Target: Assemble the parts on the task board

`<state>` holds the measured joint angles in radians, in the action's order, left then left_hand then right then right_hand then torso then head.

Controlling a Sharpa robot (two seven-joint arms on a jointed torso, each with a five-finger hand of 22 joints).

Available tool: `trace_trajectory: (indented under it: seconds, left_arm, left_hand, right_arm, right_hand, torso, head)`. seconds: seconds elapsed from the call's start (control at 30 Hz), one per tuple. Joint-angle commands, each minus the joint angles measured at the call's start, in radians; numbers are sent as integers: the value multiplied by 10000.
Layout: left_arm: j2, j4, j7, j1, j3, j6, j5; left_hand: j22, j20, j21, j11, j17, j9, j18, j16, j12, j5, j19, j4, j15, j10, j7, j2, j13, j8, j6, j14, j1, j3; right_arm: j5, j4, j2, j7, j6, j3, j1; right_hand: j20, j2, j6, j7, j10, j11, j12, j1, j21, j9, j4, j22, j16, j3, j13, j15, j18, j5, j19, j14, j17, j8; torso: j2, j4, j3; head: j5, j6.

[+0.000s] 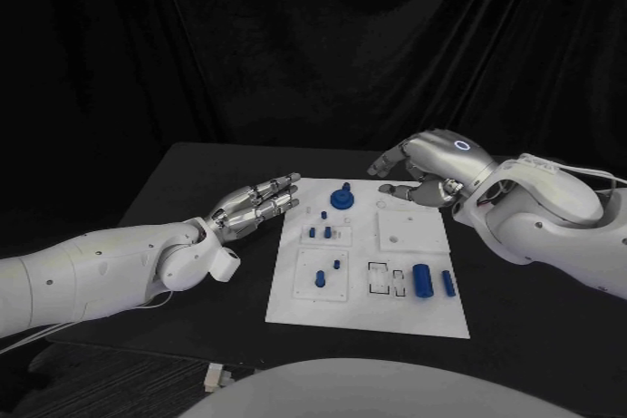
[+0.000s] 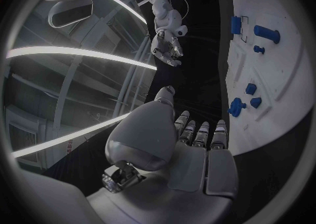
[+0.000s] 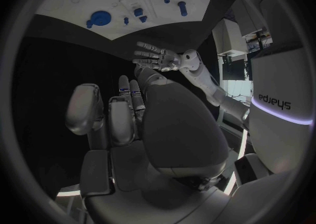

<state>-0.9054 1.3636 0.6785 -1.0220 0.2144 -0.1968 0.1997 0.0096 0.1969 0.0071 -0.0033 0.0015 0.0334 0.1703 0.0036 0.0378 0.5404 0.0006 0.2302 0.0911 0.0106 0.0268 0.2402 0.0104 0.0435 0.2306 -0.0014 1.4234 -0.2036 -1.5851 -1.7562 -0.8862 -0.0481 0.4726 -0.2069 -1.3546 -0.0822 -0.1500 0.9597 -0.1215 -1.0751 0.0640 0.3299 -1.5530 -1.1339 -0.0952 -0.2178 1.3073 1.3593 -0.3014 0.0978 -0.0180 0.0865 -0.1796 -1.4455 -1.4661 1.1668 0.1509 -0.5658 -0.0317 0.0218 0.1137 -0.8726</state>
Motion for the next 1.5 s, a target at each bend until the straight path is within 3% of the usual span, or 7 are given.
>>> trace_trajectory:
  seconds: [0.03,0.17,0.3,0.33,0.47,0.87,1.5]
  left_arm:
    - [19,44,399,12,-9,-7,-63]
    - [28,69,403,12,-8,-2,-64]
    - [34,77,397,12,-8,-4,-64]
    - [35,78,392,12,-8,-8,-64]
    - [40,70,383,12,-8,-24,-64]
    - [35,93,407,12,-8,-68,-63]
    - [-14,143,583,12,-8,21,-63]
  left_hand:
    - [9,7,-35,32,-15,-2,61,-36,-25,59,28,-26,-56,-35,85,26,-9,52,22,14,22,42]
    - [8,8,-35,36,-15,-1,63,-36,-22,73,28,-33,-59,-35,89,21,-8,56,28,14,29,43]
    - [10,11,-35,42,-15,1,67,-36,-13,97,29,-49,-63,-32,94,15,-6,63,44,14,44,49]
    - [11,12,-34,47,-15,1,68,-36,-13,107,29,-55,-63,-32,98,13,-6,65,46,14,50,51]
    - [9,12,-35,50,-15,2,68,-36,-16,112,29,-58,-64,-32,102,12,-7,66,50,14,53,52]
    - [7,25,-35,94,-15,12,73,-36,-12,134,29,-82,-68,-32,167,29,-7,92,123,14,79,78]
    - [5,27,-36,120,-15,10,76,-36,12,130,28,-98,-76,-26,174,15,-1,96,117,14,91,79]
  right_arm:
    - [1861,-36,-258,-763,325,-8,-84]
    - [2306,11,-528,-1660,-668,-9,7]
    - [2253,87,-662,-3013,-1912,-10,164]
    - [2162,103,-676,-3324,-2182,-10,195]
    - [1545,211,-715,-4502,-3602,-10,282]
    - [928,543,-464,-5677,-6803,-12,397]
    - [1004,610,-236,-5826,-7309,-12,815]
  right_hand:
    - [120,-51,568,128,-1461,-414,1027,151,-41,-135,-1,1509,22,17,459,-292,6,170,-17,-181,-33,284]
    - [484,-106,1550,608,-3194,-915,7100,1405,377,-423,-561,1397,-255,600,6684,-579,64,421,131,-75,-422,787]
    - [616,45,2037,833,-4019,-961,11271,4000,-1203,-878,-723,1823,1616,1011,12458,-725,-237,777,-391,-847,3015,1194]
    - [740,275,2256,959,-4514,-1017,11943,5457,-2598,-1074,-766,2171,2115,1419,13719,-727,-496,-581,-779,-1047,4040,1349]
    - [785,463,2790,1094,-4957,-1175,12409,6267,-2938,-1449,-680,2238,1868,1971,14730,-909,-558,-540,-839,-926,3482,1568]
    - [1030,577,2879,1183,-4957,-1246,12409,6139,-3478,-2284,-709,2359,2047,2270,14730,-1146,-653,-347,-934,-1015,3882,1496]
    - [1044,481,3328,1308,-4957,-1354,12409,6042,-3196,-2580,-655,2257,1987,2337,14730,-1179,-577,-421,-788,-984,3750,1464]
  torso:
    - [5,-2,-4]
    - [15,-3,-8]
    - [13,-2,-18]
    - [21,2,-23]
    - [-1,-3,-17]
    - [-13,-6,-7]
    - [-9,2,-4]
  head:
    - [-248,0]
    - [-477,0]
    - [-818,0]
    - [-910,0]
    - [-1189,0]
    - [-1505,0]
    - [-2302,0]
